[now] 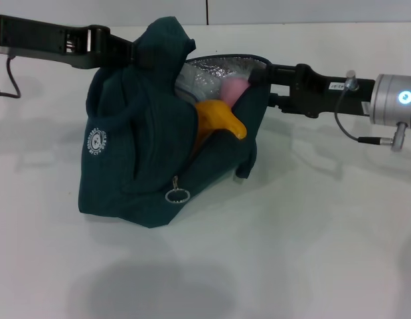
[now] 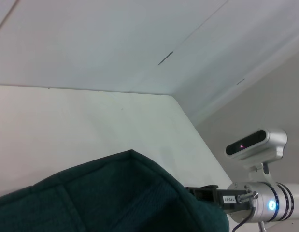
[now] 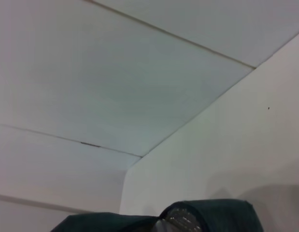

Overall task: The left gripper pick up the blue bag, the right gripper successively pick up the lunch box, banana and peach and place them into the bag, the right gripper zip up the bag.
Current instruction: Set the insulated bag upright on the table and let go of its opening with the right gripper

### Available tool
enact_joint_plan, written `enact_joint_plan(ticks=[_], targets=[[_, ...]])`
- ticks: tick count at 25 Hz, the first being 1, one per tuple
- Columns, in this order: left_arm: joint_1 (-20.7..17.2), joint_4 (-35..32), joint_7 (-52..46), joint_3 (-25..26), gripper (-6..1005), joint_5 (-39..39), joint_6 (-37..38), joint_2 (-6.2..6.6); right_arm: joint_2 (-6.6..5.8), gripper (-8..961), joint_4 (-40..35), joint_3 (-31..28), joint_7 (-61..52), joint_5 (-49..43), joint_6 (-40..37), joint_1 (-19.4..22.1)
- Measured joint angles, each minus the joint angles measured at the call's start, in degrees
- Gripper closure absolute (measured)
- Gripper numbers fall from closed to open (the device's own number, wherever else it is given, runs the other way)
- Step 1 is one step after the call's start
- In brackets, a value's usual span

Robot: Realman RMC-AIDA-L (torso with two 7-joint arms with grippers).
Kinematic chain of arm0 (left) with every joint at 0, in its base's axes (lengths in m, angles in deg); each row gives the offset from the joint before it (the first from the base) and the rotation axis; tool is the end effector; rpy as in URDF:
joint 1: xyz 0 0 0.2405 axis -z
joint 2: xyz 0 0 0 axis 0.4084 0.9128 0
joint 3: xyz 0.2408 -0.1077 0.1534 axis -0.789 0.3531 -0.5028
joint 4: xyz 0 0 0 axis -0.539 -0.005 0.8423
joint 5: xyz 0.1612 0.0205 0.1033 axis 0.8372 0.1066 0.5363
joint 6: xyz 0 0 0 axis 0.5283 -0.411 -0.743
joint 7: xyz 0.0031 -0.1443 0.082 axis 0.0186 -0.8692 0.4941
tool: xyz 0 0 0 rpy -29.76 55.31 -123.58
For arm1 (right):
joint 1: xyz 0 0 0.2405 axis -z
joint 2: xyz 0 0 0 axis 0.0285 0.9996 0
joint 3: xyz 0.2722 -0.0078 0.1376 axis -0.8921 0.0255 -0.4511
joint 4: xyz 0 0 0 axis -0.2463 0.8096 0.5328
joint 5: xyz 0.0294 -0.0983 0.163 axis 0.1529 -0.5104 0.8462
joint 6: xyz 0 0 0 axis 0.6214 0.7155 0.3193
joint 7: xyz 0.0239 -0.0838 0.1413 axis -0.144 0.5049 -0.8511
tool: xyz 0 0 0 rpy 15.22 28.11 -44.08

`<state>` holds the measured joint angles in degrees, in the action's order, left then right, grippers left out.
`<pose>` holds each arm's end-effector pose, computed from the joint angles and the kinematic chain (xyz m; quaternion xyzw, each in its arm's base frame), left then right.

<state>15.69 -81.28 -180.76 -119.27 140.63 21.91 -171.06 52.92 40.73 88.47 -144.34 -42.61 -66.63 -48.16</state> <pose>-0.2100 0.3943 0.0450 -0.8511 -0.4849 -0.2002 0.0191 0.2151 0.4329 -0.0777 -0.7015 0.6426 0.3067 0.0292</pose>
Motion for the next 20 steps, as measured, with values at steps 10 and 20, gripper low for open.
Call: enact_joint_plan(ticks=[10,20], targets=[[-0.31,0.0,0.03,-0.09,925,0.0,0.23,-0.03,-0.01,434,-1.97,2.18,3.5,0.98,-1.79,0.61],[-0.18,0.0,0.11,-0.25,924,-0.02,0.8,-0.03,-0.2,521,-2.16,2.08,6.07,5.44,-4.8,1.81]])
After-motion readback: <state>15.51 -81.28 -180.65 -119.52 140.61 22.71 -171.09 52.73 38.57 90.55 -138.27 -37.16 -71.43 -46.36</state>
